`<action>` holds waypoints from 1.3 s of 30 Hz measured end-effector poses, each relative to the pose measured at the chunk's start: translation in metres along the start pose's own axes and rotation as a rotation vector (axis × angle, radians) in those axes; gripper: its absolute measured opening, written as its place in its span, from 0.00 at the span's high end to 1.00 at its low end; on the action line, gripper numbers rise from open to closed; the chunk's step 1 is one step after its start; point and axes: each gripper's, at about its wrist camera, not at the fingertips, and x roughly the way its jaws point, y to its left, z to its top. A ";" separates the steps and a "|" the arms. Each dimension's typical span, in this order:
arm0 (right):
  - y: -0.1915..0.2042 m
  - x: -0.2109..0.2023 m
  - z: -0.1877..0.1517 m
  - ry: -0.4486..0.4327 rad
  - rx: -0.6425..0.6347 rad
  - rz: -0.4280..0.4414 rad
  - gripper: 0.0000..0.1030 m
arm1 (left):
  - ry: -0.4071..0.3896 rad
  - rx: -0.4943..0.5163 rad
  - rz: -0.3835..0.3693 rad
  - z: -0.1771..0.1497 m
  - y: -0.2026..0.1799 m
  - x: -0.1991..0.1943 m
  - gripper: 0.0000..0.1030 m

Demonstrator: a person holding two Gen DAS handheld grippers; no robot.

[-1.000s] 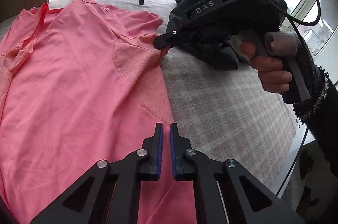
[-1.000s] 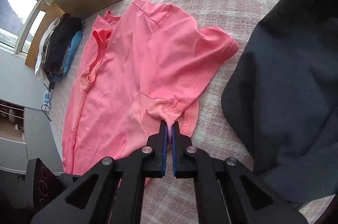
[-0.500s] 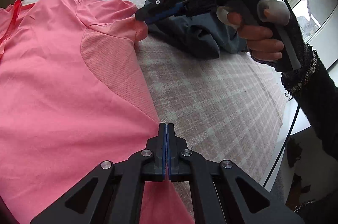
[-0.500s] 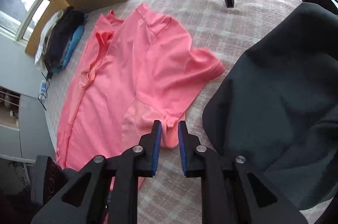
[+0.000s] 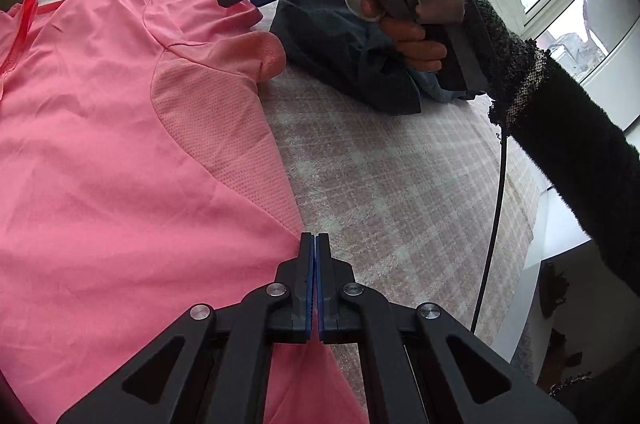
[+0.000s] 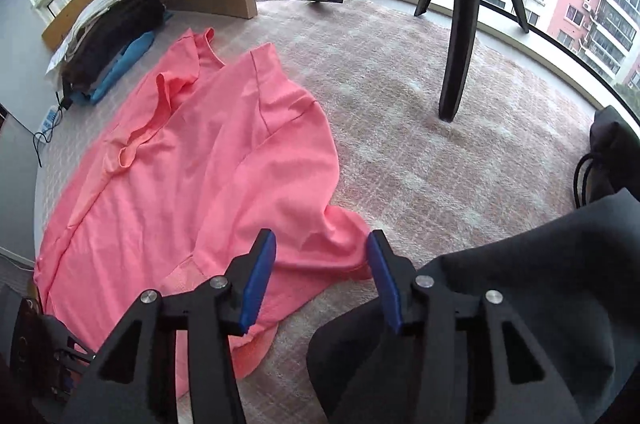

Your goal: Fold clothes

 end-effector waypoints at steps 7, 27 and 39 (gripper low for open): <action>-0.046 -0.017 0.023 0.079 0.211 -0.166 0.97 | -0.001 0.001 -0.005 0.002 0.002 0.001 1.00; 0.021 0.050 0.110 0.041 -0.001 -0.066 0.98 | -0.014 -0.015 -0.025 0.005 0.003 0.005 1.00; -0.002 0.007 0.097 -0.006 0.063 -0.037 0.72 | -0.008 -0.029 -0.044 0.003 0.005 -0.001 0.99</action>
